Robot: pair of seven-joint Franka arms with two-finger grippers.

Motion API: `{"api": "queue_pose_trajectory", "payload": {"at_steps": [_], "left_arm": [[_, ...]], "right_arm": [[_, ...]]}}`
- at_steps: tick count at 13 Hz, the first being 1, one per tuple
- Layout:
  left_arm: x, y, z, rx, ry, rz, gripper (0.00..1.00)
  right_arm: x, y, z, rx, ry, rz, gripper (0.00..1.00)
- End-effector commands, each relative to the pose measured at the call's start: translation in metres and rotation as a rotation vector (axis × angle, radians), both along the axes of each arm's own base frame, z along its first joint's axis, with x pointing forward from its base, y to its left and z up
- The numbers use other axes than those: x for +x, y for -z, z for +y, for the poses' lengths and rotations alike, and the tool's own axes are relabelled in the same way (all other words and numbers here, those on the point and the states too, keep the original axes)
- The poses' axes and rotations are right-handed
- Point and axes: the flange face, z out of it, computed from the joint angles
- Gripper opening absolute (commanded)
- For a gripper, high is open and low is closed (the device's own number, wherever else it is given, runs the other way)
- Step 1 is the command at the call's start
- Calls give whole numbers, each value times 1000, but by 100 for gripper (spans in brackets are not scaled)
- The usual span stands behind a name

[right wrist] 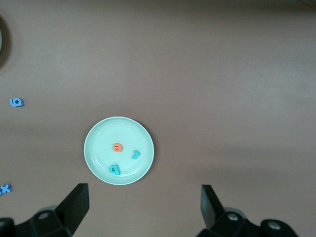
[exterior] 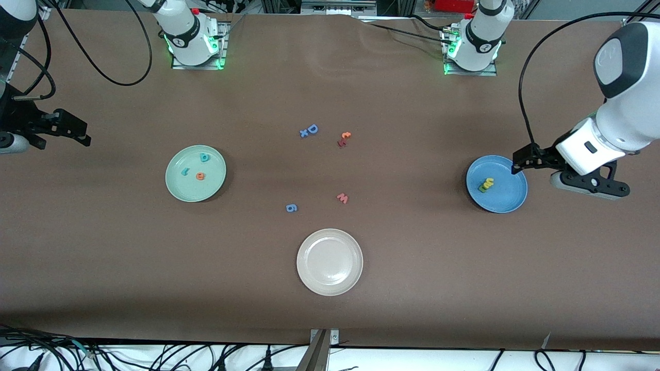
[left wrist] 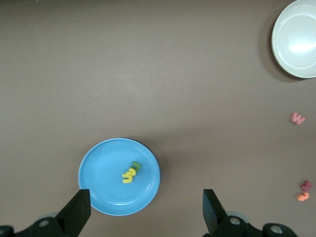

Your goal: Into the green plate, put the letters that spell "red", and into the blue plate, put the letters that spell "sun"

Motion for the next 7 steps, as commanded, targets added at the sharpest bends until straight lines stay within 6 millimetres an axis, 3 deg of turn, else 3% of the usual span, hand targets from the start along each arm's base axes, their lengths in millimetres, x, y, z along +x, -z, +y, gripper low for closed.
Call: {"api": "queue_pose_trajectory", "payload": {"at_steps": [1, 7], "left_arm": [[-4, -5, 11, 14, -23, 7, 100], [-4, -5, 10, 15, -21, 20, 100]], "right_arm": [[4, -4, -1, -1, -7, -8, 100], [4, -5, 3, -5, -15, -11, 100]]}}
